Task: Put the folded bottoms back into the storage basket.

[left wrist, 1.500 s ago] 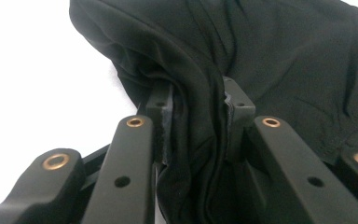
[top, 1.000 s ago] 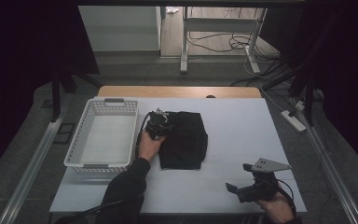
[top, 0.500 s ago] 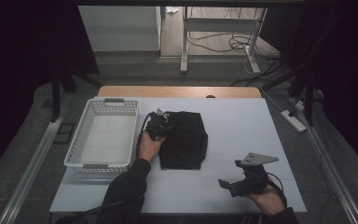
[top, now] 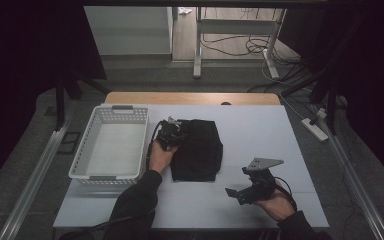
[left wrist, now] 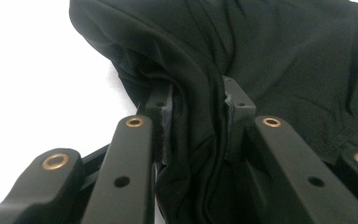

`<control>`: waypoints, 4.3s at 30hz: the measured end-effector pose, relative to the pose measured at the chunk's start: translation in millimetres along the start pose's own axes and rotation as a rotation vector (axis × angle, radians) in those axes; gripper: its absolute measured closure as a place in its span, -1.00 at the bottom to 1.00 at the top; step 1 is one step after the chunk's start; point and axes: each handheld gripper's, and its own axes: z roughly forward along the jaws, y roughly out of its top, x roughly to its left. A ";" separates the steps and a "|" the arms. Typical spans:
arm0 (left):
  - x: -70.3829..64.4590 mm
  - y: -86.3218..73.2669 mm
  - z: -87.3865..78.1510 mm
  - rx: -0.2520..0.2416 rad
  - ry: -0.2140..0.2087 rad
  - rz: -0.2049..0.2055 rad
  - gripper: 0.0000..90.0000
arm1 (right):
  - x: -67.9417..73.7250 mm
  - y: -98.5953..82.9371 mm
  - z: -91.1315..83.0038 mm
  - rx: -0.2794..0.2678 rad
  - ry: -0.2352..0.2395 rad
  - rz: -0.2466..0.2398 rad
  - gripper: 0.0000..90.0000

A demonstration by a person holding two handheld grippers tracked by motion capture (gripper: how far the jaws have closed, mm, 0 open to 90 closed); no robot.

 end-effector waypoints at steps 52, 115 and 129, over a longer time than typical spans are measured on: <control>0.4 -0.2 0.2 0.001 -0.003 -0.009 0.57 | 10.5 53.8 127.9 0.131 0.115 -0.280 -0.99; -7.0 53.5 -42.7 -0.035 -0.029 0.023 0.64 | -4.2 99.8 96.3 0.046 0.153 -0.203 0.77; 5.3 70.8 -71.7 -0.039 -0.023 0.030 0.64 | 6.1 126.3 92.4 -0.014 0.177 -0.211 0.77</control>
